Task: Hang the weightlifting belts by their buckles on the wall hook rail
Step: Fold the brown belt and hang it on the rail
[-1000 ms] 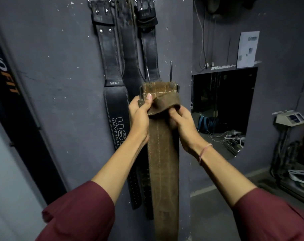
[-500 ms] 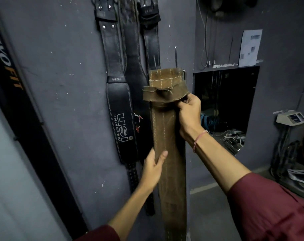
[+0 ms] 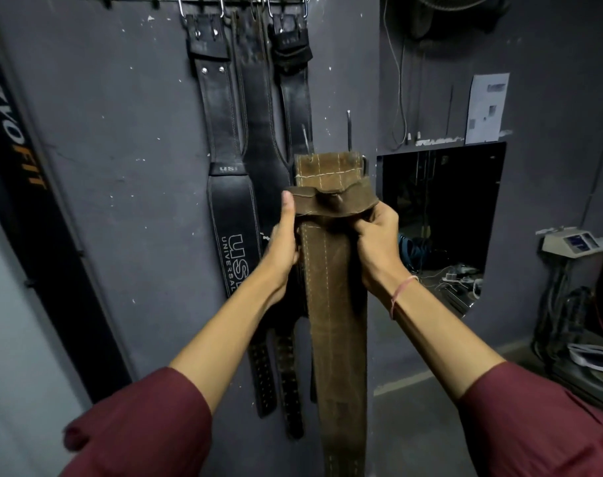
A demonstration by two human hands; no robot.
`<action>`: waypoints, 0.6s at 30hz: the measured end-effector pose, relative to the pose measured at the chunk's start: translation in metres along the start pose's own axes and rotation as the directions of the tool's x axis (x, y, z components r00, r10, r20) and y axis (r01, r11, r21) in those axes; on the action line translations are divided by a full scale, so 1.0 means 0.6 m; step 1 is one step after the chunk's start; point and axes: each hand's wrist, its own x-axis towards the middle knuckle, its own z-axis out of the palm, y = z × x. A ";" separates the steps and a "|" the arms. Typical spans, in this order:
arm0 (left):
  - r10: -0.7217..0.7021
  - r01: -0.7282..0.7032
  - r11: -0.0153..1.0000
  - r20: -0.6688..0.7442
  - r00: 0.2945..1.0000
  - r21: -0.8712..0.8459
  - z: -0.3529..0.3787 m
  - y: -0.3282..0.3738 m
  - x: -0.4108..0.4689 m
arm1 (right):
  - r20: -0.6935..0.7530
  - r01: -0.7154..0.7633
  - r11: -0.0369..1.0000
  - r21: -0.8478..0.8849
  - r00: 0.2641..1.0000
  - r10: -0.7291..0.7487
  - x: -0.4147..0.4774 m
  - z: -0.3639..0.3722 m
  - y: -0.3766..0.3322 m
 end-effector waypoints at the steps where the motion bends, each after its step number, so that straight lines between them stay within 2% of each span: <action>1: 0.008 -0.008 1.000 -0.012 1.000 0.014 -0.004 0.004 0.003 | -0.006 -0.003 1.000 -0.002 1.000 0.003 0.002 -0.005 0.001; 3: -0.003 0.004 1.000 -0.042 0.999 0.014 -0.008 0.006 0.011 | -0.003 -0.009 1.000 -0.004 1.000 0.009 0.001 -0.012 0.004; 7: -0.078 0.077 0.997 0.013 0.997 0.011 -0.007 0.016 0.013 | 0.030 -0.037 0.999 0.009 0.999 0.037 -0.015 -0.015 0.013; 10: -0.094 0.094 0.996 -0.026 0.995 0.008 -0.010 0.017 0.017 | 0.071 -0.049 0.999 0.024 0.996 0.047 -0.028 -0.012 0.018; 13: -0.088 0.086 0.995 -0.036 0.995 -0.045 -0.013 0.012 0.022 | 0.105 -0.046 0.999 0.018 0.994 0.044 -0.035 -0.010 0.023; 18: -0.161 0.150 0.976 -0.060 0.985 -0.157 -0.019 0.010 0.025 | 0.198 -0.030 1.000 -0.006 0.980 0.031 -0.042 -0.005 0.025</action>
